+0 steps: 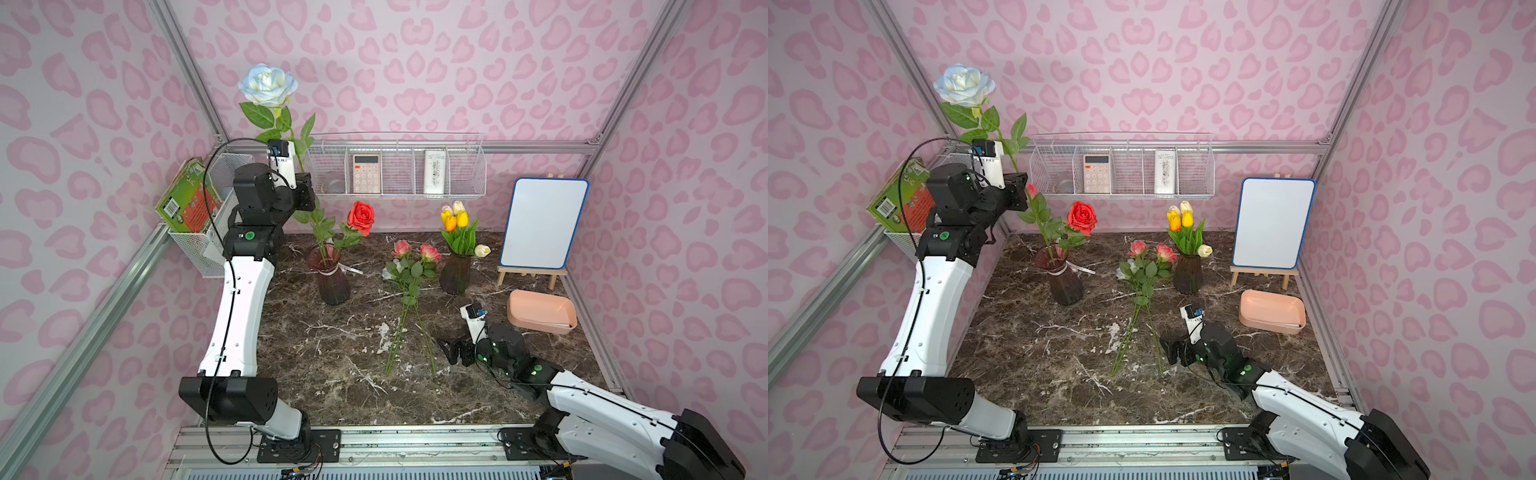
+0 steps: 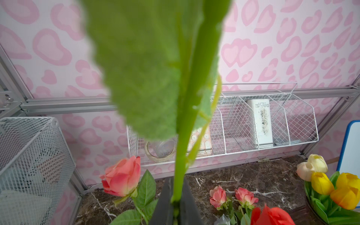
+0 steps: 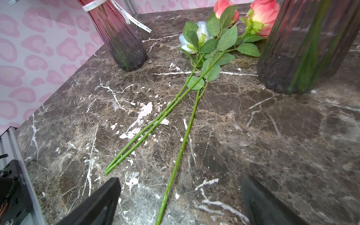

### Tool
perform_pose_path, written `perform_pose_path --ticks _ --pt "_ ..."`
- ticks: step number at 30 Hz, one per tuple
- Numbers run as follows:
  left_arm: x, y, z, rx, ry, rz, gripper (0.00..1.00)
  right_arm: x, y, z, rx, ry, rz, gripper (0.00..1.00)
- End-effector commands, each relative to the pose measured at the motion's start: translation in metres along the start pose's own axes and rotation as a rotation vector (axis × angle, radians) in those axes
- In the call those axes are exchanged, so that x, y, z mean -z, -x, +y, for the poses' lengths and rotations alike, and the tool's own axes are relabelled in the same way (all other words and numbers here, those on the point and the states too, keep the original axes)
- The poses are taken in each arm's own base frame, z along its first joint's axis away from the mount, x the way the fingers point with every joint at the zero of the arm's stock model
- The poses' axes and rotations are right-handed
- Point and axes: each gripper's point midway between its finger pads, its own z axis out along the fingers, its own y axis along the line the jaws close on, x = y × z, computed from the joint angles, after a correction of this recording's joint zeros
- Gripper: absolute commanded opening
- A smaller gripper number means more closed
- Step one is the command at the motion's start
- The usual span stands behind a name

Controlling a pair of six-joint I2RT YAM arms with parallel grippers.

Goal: Arrange the flowers in different vases according to their variety
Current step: Insert the flower into the vase.

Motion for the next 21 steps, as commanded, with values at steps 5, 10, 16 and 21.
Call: perform_pose_path --ticks 5,10,16,21 --pt "-0.007 0.011 0.002 -0.021 -0.030 -0.037 0.00 -0.004 0.004 -0.001 -0.013 0.003 -0.015 0.99" --pt "-0.017 -0.019 0.002 -0.004 -0.053 0.014 0.00 -0.008 0.001 -0.001 -0.018 0.009 -0.004 0.99" --pt "-0.020 -0.063 0.006 0.040 -0.045 0.081 0.00 -0.010 -0.004 0.002 -0.019 0.038 0.011 0.99" --pt "-0.012 -0.097 0.012 0.110 0.003 0.160 0.26 -0.016 -0.004 0.004 -0.015 0.039 0.038 0.99"
